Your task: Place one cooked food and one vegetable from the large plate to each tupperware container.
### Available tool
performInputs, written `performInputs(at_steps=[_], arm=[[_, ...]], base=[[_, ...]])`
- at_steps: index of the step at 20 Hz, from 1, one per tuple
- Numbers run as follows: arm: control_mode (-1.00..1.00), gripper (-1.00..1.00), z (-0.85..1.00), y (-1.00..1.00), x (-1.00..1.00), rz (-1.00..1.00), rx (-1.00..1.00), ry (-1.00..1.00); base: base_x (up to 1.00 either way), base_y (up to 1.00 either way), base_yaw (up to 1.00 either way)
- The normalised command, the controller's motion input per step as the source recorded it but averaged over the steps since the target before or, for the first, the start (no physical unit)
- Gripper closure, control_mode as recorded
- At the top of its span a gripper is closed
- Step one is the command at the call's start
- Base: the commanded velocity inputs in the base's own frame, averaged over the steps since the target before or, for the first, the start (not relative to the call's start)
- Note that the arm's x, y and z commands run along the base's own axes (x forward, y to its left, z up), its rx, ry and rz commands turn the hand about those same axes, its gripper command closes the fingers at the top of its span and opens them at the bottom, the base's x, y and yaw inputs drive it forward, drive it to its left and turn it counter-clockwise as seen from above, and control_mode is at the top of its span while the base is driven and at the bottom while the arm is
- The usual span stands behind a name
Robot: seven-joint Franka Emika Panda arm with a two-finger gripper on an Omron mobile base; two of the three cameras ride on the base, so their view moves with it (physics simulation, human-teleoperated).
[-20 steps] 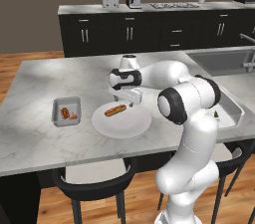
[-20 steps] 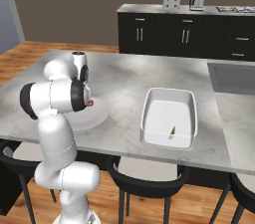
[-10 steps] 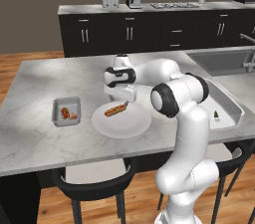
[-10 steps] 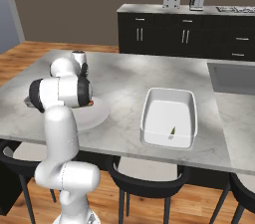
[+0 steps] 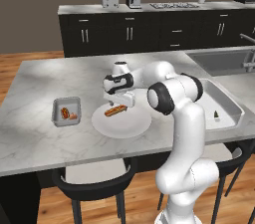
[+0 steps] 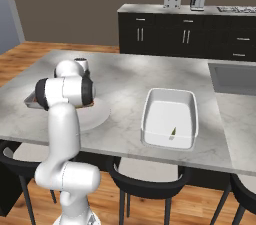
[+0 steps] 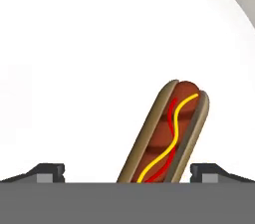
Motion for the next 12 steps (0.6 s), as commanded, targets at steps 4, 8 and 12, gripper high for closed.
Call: performInputs(at_steps=[4,8,12], arm=[[-1.00,-1.00,-0.16,0.00,0.13,0.00,0.00,0.00],[-1.00,-1.00,-0.28,0.00,0.00,0.00,0.00,0.00],[-1.00,-1.00,-0.25,0.00,0.00,0.00,0.00,0.00]], base=[[0.00,0.00,0.00],[0.00,0.00,0.00],[0.00,0.00,0.00]])
